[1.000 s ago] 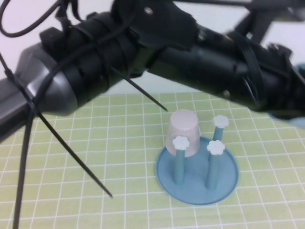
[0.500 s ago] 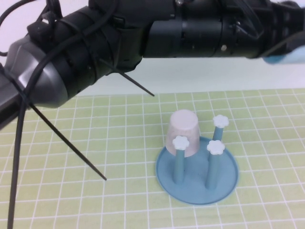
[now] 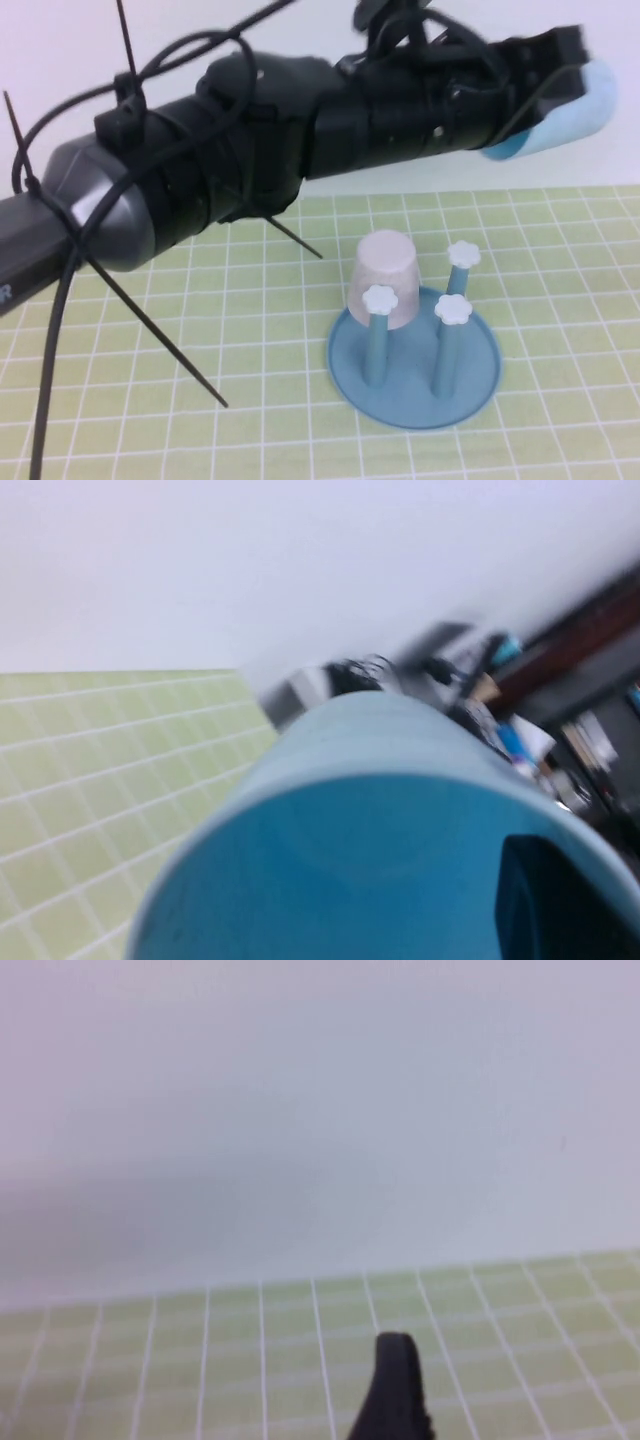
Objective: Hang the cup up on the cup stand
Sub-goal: Adjust the cup with two arms
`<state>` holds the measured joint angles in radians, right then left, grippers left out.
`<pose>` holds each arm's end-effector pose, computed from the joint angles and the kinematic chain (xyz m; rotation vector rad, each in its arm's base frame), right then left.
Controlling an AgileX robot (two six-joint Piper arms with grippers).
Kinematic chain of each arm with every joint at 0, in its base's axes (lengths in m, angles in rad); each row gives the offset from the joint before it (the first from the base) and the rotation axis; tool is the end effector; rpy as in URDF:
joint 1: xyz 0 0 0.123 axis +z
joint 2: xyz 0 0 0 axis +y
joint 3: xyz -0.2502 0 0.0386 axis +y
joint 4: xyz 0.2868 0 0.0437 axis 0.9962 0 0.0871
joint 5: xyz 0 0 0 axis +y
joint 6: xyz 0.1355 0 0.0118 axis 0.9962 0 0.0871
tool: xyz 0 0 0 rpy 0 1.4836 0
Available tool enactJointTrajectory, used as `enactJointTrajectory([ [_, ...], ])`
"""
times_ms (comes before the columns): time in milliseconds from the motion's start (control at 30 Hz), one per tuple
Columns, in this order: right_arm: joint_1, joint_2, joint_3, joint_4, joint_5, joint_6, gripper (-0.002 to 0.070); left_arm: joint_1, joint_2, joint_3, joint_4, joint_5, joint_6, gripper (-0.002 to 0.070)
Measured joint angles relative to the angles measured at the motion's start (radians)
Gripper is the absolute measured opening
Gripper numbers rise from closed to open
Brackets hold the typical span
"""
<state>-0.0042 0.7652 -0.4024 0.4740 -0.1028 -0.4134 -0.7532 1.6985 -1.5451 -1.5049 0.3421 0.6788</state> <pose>0.2635 -0.0075 0.2383 0.0891 1.7524 -0.0016 0.3248 -0.3670 0.3541 0.2285 1.8661 -1.4289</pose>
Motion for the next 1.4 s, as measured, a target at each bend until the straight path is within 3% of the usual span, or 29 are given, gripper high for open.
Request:
enactJointTrajectory([
  [167,0.000,-0.157,0.002,0.003,-0.019,0.126,0.0536,0.017,0.000,0.029,-0.042,0.058,0.117,0.0010],
  [300,0.000,-0.319,0.002,0.003,-0.016,0.321,0.0536,0.015,0.000,0.029,-0.076,0.100,0.169,0.0010],
  [400,0.000,-0.422,0.002,0.004,0.034,0.486,0.0536,0.017,-0.018,0.032,-0.181,0.148,0.197,0.0000],
  [567,0.000,-0.549,0.002,0.059,0.115,0.846,0.0536,0.015,0.000,0.029,-0.230,0.210,0.250,0.0010],
  [700,0.000,-0.587,0.002,0.098,0.117,0.963,0.0534,-0.012,0.000,0.029,-0.230,0.281,0.282,0.0010],
  [967,0.000,-0.591,0.002,0.201,0.185,1.061,0.0529,-0.134,0.000,0.029,-0.230,0.321,0.332,0.0010],
  [1067,0.000,-0.593,0.002,0.317,0.260,1.071,0.0529,-0.169,-0.002,0.029,-0.230,0.323,0.352,0.0010],
  [1100,0.000,-0.593,0.002,0.380,0.279,1.072,0.0528,-0.187,-0.020,0.032,-0.334,0.344,0.355,0.0000],
  [1133,0.000,-0.593,0.002,0.444,0.291,1.070,0.0528,-0.196,-0.018,0.032,-0.334,0.344,0.355,0.0000],
  [1167,0.000,-0.593,0.002,0.503,0.299,1.059,0.0528,-0.203,-0.018,0.032,-0.334,0.344,0.355,0.0000],
  [1200,0.000,-0.593,0.002,0.553,0.301,1.040,0.0527,-0.203,-0.002,0.029,-0.230,0.323,0.352,0.0010],
  [1333,0.000,-0.593,0.002,0.649,0.301,0.954,0.0527,-0.214,-0.002,0.029,-0.230,0.339,0.352,0.0010],
  [1367,0.000,-0.593,0.002,0.657,0.301,0.925,0.0527,-0.215,-0.018,0.032,-0.334,0.360,0.346,0.0000],
  [1400,0.000,-0.593,0.002,0.662,0.301,0.899,0.0527,-0.215,-0.018,0.032,-0.334,0.360,0.344,0.0000],
])
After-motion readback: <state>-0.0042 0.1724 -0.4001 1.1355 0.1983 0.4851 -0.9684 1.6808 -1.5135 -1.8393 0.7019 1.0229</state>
